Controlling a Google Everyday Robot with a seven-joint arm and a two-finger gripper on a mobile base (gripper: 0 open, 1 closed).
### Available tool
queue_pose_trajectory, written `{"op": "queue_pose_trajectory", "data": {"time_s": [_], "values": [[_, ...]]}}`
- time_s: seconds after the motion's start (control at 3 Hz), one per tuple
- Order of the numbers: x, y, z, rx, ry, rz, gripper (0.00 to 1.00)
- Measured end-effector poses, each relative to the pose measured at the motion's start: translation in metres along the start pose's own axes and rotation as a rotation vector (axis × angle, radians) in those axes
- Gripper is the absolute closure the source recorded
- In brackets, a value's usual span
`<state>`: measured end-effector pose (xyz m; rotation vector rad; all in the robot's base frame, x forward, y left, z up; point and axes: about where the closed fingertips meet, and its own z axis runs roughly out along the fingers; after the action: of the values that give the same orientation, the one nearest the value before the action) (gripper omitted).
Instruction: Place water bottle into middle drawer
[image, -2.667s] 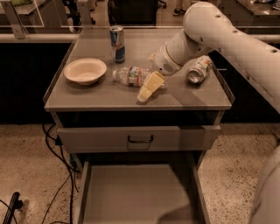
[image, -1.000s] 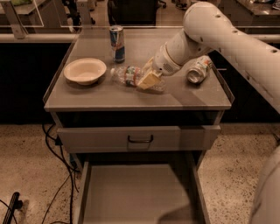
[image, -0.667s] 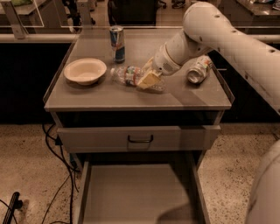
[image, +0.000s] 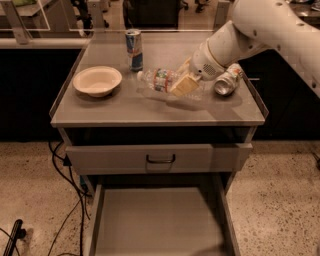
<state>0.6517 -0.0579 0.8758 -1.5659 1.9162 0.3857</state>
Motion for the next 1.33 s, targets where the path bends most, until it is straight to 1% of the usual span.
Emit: {"op": "queue_pose_trajectory", "data": {"time_s": [0.33,0.67,1.0,1.33], "values": [[0.009,0.029,-0.064,0.06,-0.023,0.03,1.0],[0.02,0.06,-0.087,0.057,-0.031,0.052,1.0],[0.032,0.104,-0.089,-0.01,-0.039,0.091,1.0],[0.031,0.104,-0.089,-0.012,-0.044,0.091,1.0]]}}
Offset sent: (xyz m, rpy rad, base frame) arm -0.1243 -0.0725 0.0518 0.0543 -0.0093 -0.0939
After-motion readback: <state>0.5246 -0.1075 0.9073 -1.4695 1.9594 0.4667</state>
